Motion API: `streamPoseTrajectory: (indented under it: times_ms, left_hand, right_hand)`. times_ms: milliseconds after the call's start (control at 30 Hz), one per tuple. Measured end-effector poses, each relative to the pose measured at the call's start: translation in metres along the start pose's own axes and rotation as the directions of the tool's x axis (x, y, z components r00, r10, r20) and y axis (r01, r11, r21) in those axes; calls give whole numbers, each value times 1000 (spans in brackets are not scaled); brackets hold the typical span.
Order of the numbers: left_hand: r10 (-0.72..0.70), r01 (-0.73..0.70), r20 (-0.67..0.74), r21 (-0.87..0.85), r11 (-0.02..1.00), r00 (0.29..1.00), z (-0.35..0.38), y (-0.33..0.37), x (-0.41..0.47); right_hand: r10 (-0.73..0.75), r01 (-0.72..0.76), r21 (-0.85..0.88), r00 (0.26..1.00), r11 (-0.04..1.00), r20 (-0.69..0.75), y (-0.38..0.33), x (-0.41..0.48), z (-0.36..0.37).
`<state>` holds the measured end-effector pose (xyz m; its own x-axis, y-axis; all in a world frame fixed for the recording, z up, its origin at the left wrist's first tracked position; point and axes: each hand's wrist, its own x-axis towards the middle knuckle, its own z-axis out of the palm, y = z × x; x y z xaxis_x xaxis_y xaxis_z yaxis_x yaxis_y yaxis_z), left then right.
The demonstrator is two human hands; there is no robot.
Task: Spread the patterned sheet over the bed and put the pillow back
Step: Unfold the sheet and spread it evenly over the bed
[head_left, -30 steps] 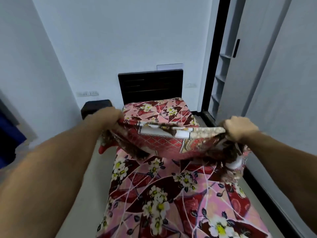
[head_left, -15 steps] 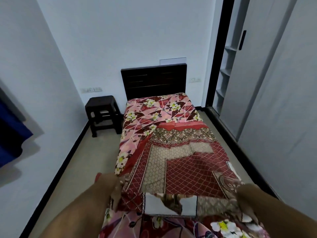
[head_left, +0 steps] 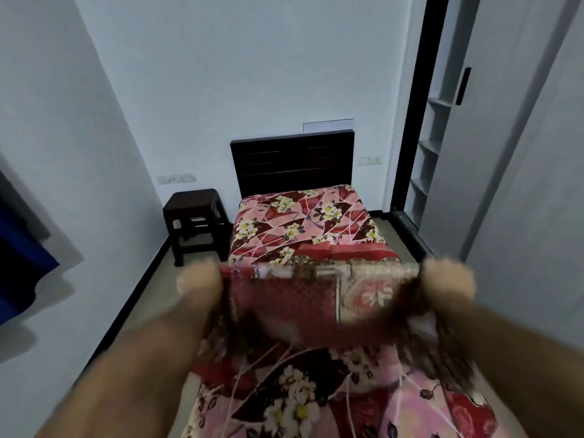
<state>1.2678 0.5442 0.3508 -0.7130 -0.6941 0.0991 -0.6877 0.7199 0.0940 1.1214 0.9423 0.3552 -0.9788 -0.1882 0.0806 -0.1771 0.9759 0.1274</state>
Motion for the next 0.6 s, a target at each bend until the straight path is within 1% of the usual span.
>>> streamPoseTrajectory:
  times_ms: [33,67,100,133,200,267,300,367,467,500,567,600]
  left_hand:
    - [-46,36,-118,-84,996,992,-27,11,25]
    - [-121,79,-231,-184,980,965,-64,21,46]
    - [-165,64,-344,-287,956,924,-103,35,62]
    - [-218,44,-441,-372,927,871,-138,47,71]
    - [-309,9,-526,-497,868,792,-193,60,80]
    - [-302,-109,-657,-508,855,690,-240,61,79]
    - [-278,-145,-706,-476,868,651,-258,60,75]
    - [-210,-191,-772,-393,899,600,-282,52,76]
    - [-77,-236,-831,-243,941,551,-303,30,78]
    - [-18,-269,-849,-187,945,528,-307,22,78]
    - [76,-325,-861,-106,940,502,-310,3,78]
    - [146,-351,-857,-43,935,495,-309,-6,78]
  right_hand:
    - [62,-47,91,982,995,-176,4,22,-23]
    - [137,-76,215,949,974,-285,9,44,-54]
    - [211,-81,307,884,948,-417,11,60,-88]
    - [272,-79,378,827,923,-491,13,68,-116]
    - [327,-71,431,763,900,-557,22,73,-160]
    - [337,-34,432,684,901,-647,33,69,-194]
    - [335,-26,426,661,904,-672,40,66,-205]
    - [305,-14,384,634,923,-711,53,59,-215]
    - [237,26,330,645,944,-727,65,41,-217]
    - [214,38,310,643,950,-735,67,35,-216]
    - [188,42,280,647,959,-739,68,23,-211]
    - [168,41,257,658,966,-734,67,17,-209]
